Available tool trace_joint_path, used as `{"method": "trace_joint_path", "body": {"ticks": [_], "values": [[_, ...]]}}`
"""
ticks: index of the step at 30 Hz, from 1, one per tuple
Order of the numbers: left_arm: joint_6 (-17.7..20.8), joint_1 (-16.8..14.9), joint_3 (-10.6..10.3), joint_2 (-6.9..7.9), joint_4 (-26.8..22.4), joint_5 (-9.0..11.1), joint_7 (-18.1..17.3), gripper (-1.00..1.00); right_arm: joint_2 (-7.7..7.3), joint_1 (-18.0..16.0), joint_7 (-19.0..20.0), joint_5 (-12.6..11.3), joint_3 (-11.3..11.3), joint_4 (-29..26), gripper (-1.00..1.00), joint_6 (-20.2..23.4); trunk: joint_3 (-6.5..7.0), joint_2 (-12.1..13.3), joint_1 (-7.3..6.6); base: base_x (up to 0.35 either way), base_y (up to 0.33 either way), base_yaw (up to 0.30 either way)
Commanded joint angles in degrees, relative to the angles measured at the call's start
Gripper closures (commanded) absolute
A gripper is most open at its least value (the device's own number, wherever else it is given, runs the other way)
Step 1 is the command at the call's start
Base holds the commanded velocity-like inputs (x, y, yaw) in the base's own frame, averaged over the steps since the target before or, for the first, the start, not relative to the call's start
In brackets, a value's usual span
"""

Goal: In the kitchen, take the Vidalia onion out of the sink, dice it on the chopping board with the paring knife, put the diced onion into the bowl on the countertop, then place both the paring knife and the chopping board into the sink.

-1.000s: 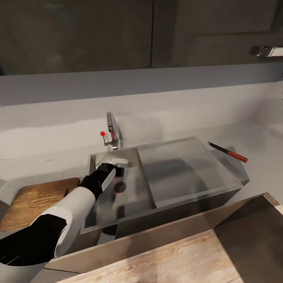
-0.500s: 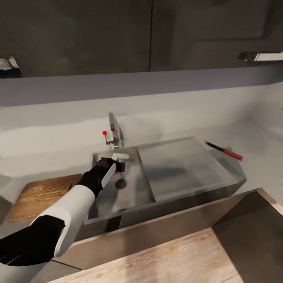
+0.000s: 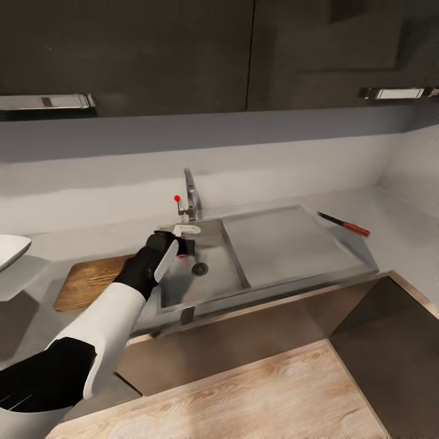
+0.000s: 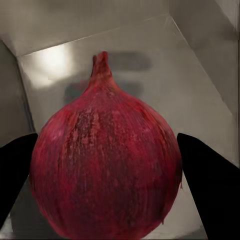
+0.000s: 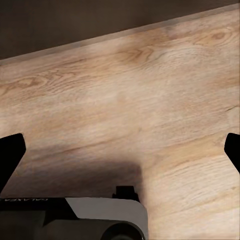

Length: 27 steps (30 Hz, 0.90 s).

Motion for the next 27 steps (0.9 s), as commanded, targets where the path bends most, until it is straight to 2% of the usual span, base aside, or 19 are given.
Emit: {"method": "trace_joint_path", "body": {"ticks": [1,3,7,8,18,27], "values": [[3.2,0.0,0.1,0.45,-3.9,0.6,0.5,1.00,0.01,0.0,-0.2,0.6,-0.5,0.0,-1.00,-0.2,-0.02,-0.1,0.01,-0.179,0.252,0.000],[6.0,0.0,1.6,0.74,-8.0,0.6,0.5,1.00,0.01,0.0,-0.2,0.6,-0.5,0.0,-1.00,-0.2,0.16,-0.1,0.01,-0.108,0.272,0.000],[10.5,0.0,6.7,1.08,-14.5,0.6,0.5,1.00,0.01,0.0,-0.2,0.6,-0.5,0.0,-1.00,-0.2,0.52,-0.1,0.01,-0.030,0.293,0.000],[10.8,0.0,7.1,1.16,-14.9,0.6,0.5,1.00,0.01,0.0,-0.2,0.6,-0.5,0.0,-1.00,-0.2,0.61,-0.1,0.01,-0.006,0.300,0.000],[11.3,0.0,7.7,1.87,-14.1,0.5,0.5,1.00,0.01,0.0,-0.2,0.6,-0.5,0.0,-1.00,-0.2,1.51,-0.1,0.01,-0.002,0.277,0.000],[11.0,0.0,7.7,1.92,-10.0,0.4,0.5,1.00,0.01,0.0,-0.2,0.6,-0.5,0.0,-1.00,-0.2,2.27,-0.1,0.01,-0.192,0.032,0.047]]}}
